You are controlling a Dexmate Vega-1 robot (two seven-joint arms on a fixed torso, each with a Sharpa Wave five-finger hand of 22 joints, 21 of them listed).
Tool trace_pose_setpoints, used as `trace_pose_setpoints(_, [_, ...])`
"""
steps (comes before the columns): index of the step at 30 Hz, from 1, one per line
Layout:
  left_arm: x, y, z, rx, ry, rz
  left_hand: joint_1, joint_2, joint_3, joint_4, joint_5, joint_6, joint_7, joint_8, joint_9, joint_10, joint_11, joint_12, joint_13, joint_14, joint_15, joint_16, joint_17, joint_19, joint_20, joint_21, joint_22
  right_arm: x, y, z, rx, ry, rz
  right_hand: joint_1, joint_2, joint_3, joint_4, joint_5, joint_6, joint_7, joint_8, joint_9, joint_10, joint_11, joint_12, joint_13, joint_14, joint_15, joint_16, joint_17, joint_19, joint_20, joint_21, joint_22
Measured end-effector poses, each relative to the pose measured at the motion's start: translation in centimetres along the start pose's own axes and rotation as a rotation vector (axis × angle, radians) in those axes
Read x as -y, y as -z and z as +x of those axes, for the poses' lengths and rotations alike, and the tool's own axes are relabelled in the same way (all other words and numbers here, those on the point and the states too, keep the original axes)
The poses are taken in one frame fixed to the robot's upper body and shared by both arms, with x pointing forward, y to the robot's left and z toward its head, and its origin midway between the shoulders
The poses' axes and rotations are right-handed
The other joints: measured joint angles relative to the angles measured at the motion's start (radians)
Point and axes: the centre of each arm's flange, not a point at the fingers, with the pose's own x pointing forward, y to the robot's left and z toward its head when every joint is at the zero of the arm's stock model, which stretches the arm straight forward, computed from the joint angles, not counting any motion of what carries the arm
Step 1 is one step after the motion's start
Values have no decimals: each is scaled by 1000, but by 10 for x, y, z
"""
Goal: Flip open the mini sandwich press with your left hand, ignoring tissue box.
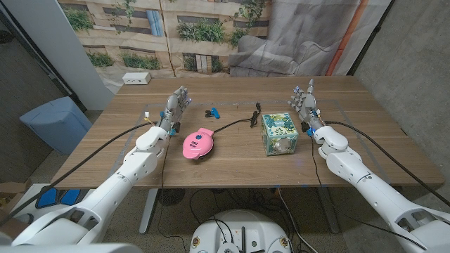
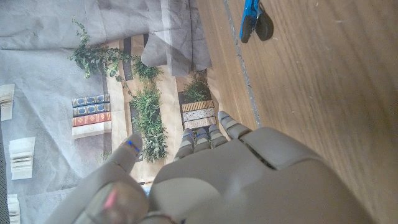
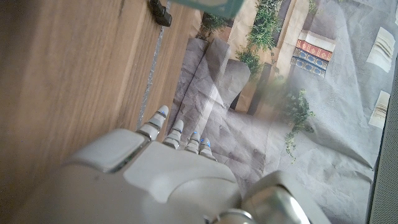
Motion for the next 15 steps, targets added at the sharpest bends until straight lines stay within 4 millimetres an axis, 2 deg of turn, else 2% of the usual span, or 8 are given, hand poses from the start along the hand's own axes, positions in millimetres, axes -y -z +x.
trace_pose_setpoints(11, [-7,-4,3,-2,-7,25,26,12,15,-44,-5,7,-7,0,0,13,-13,0,0,6,-6,0,0,12,0,-1,0,0,0,0,0,0,0,0,0,0,0,0,0,0,0,0,-5,6,0,0,0,0,0,0,-4,3,0,3])
trace_pose_setpoints(15, [-8,-5,0,-1,-2,49,39,15,19,-75,-9,22,-14,0,0,24,-23,0,0,18,-18,0,0,24,2,-5,0,0,0,0,0,0,0,0,0,0,0,0,0,0,0,0,-5,6,0,0,0,0,0,0,-4,3,0,3])
